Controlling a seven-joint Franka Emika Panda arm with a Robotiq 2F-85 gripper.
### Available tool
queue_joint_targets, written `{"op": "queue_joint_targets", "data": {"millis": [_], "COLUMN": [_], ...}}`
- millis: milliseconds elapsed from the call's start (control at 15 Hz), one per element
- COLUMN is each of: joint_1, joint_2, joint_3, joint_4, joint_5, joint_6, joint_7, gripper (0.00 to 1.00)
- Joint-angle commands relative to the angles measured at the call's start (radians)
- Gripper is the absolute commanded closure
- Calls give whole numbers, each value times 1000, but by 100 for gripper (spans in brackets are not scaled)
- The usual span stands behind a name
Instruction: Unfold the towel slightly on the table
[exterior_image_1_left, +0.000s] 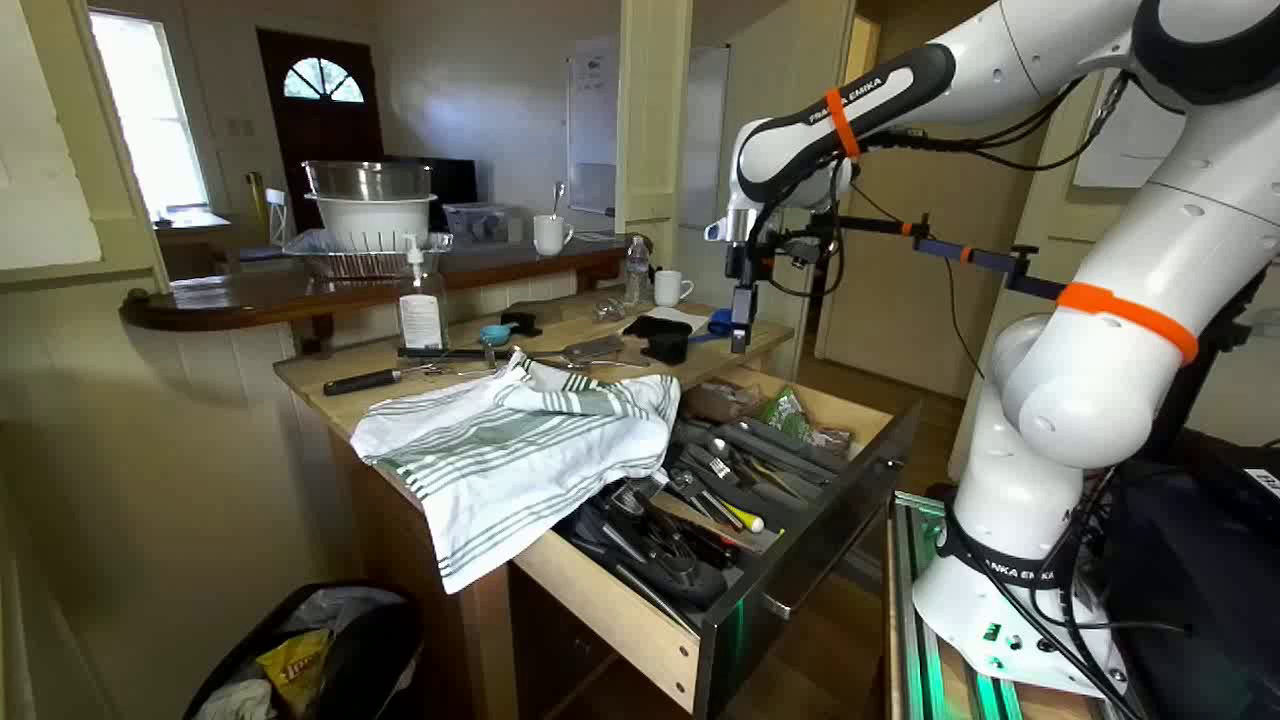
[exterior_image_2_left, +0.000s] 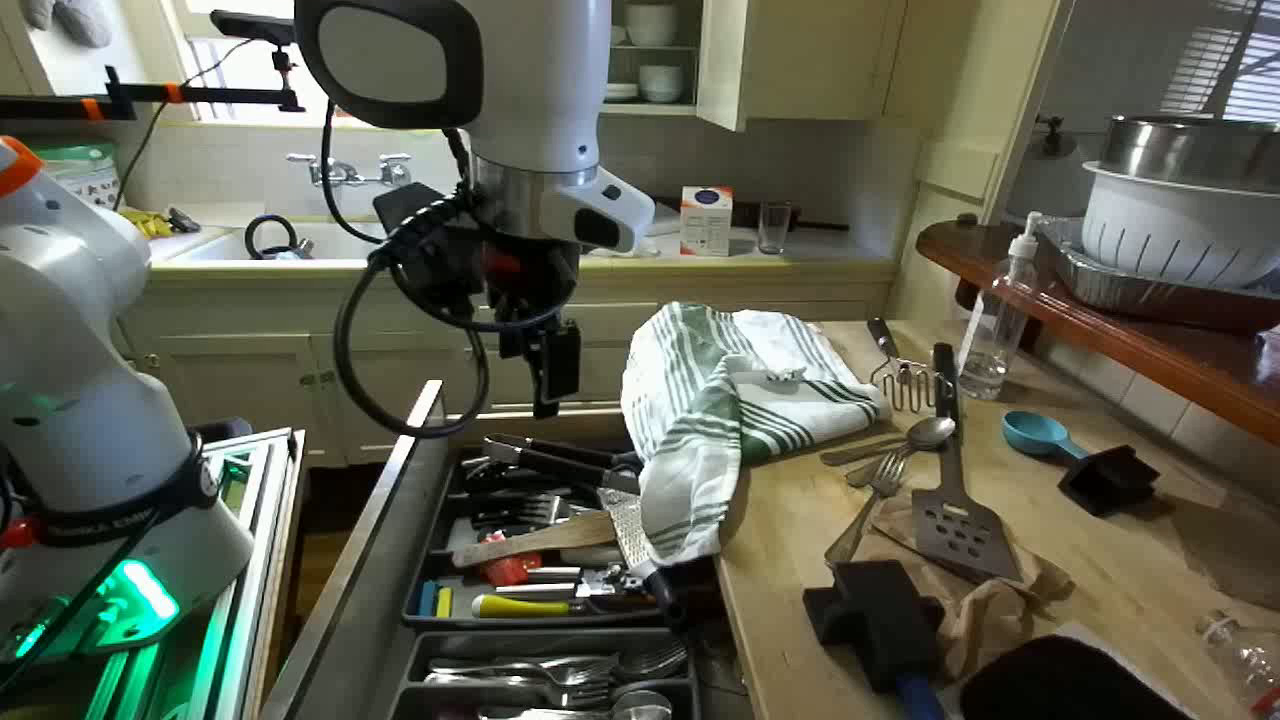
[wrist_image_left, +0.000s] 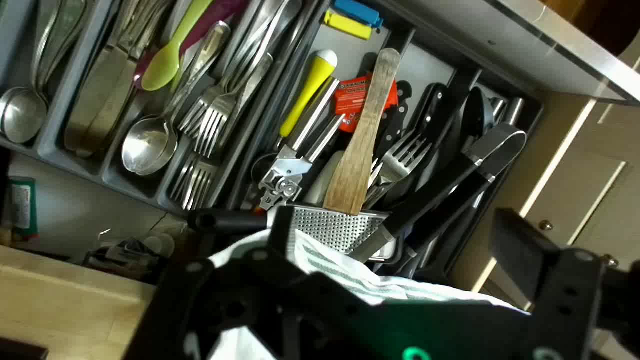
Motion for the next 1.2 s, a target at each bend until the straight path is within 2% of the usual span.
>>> {"op": "queue_joint_targets", "data": {"millis": [0,400,667,867,1000,1133], "joint_1": [-34,-20,24,69,98,100], "joint_2": [5,25,90,191,262,342], "joint_3": [32,47,136,223,268,302], "joint_4": [1,14,60,131,195,278], "joint_5": [13,16,13,7,48,58], "joint_6": [-1,13,44,128,199,267], "joint_7": [-10,-12,-1,2,1,7], "gripper": [0,0,0,0,0,0]}}
